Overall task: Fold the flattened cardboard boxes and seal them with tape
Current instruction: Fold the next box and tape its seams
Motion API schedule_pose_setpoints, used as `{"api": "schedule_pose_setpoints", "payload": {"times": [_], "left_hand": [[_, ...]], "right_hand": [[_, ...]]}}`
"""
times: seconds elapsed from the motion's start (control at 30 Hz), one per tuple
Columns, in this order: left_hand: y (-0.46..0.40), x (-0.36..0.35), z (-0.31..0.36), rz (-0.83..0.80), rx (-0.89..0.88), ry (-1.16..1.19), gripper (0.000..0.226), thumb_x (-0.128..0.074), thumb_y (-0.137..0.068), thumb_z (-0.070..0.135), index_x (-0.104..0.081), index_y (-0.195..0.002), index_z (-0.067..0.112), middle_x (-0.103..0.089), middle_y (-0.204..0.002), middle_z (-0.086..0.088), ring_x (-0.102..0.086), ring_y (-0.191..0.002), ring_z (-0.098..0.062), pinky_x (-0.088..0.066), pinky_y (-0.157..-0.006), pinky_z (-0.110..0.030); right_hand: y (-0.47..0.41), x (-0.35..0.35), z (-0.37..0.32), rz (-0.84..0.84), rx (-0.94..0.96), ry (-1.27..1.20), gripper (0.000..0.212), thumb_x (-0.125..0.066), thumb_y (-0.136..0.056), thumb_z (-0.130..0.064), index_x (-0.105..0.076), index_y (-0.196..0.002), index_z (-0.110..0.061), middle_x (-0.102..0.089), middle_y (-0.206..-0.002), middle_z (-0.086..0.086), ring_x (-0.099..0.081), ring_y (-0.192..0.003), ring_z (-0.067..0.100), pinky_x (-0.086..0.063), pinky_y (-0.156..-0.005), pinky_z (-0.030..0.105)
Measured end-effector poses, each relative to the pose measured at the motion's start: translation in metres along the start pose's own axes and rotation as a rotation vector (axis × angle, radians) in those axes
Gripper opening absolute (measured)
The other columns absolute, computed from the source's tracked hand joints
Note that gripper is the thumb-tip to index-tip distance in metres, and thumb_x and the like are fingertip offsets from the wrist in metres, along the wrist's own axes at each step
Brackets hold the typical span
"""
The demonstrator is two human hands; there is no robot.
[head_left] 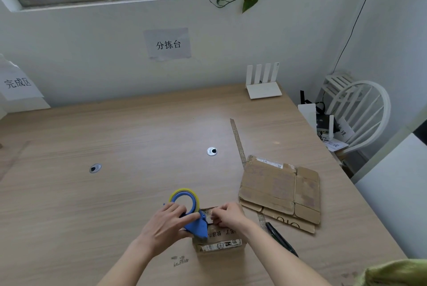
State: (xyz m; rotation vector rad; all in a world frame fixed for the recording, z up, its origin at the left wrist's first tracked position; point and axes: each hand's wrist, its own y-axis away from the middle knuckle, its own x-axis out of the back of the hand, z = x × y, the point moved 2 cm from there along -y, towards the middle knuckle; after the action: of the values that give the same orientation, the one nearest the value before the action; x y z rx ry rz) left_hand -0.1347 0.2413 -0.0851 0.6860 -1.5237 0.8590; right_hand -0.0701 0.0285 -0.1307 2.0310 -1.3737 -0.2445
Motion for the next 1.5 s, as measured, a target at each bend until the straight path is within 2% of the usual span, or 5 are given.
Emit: {"api": "schedule_pose_setpoints", "payload": {"times": [0.33, 0.7, 0.9, 1.23, 1.5], "left_hand": [[-0.01, -0.001, 0.01, 0.002, 0.175, 0.105, 0.049, -0.049, -0.082, 0.063, -0.054, -0.125, 0.04, -0.049, -0.083, 0.017, -0.047, -0.073, -0.005, -0.033, -0.075, -0.018], [-0.012, 0.005, 0.0, -0.053, 0.164, 0.128, 0.05, -0.047, -0.086, 0.066, -0.05, -0.13, 0.043, -0.05, -0.087, 0.02, -0.047, -0.077, -0.002, -0.04, -0.072, -0.013], [-0.013, 0.002, -0.001, -0.061, 0.17, 0.173, 0.051, -0.052, -0.081, 0.064, -0.049, -0.129, 0.045, -0.057, -0.09, 0.024, -0.055, -0.079, 0.0, -0.036, -0.081, -0.014], [-0.007, 0.002, 0.004, -0.089, 0.257, 0.175, 0.048, -0.028, -0.096, 0.068, -0.051, -0.129, 0.041, -0.058, -0.079, 0.024, -0.053, -0.07, 0.003, -0.036, -0.059, -0.011], [-0.009, 0.013, -0.01, -0.228, 0.392, 0.169, 0.061, -0.032, -0.092, 0.073, -0.039, -0.145, 0.043, -0.068, -0.115, 0.011, -0.064, -0.093, -0.015, -0.042, -0.067, -0.032]], "right_hand": [[0.0, 0.008, -0.003, -0.012, 0.046, -0.223, 0.022, -0.062, -0.091, -0.016, -0.059, -0.112, -0.015, -0.076, -0.103, 0.008, -0.076, -0.094, 0.025, -0.06, -0.083, 0.034], [0.01, 0.018, 0.01, -0.154, 0.173, -0.203, 0.018, -0.068, -0.095, -0.022, -0.078, -0.103, -0.01, -0.077, -0.103, 0.009, -0.074, -0.1, 0.022, -0.059, -0.092, 0.033], [0.008, 0.021, 0.015, -0.119, 0.279, -0.115, 0.012, -0.081, -0.084, -0.019, -0.081, -0.096, -0.017, -0.078, -0.104, 0.001, -0.074, -0.099, 0.02, -0.06, -0.089, 0.034], [0.009, 0.016, 0.017, -0.014, 0.284, -0.09, 0.008, -0.072, -0.094, -0.017, -0.077, -0.097, -0.011, -0.077, -0.092, 0.002, -0.071, -0.08, 0.008, -0.055, -0.071, 0.021], [0.008, 0.024, 0.017, 0.008, 0.189, -0.206, 0.012, -0.066, -0.097, -0.016, -0.067, -0.105, -0.007, -0.071, -0.104, 0.013, -0.073, -0.099, 0.021, -0.06, -0.09, 0.036]]}}
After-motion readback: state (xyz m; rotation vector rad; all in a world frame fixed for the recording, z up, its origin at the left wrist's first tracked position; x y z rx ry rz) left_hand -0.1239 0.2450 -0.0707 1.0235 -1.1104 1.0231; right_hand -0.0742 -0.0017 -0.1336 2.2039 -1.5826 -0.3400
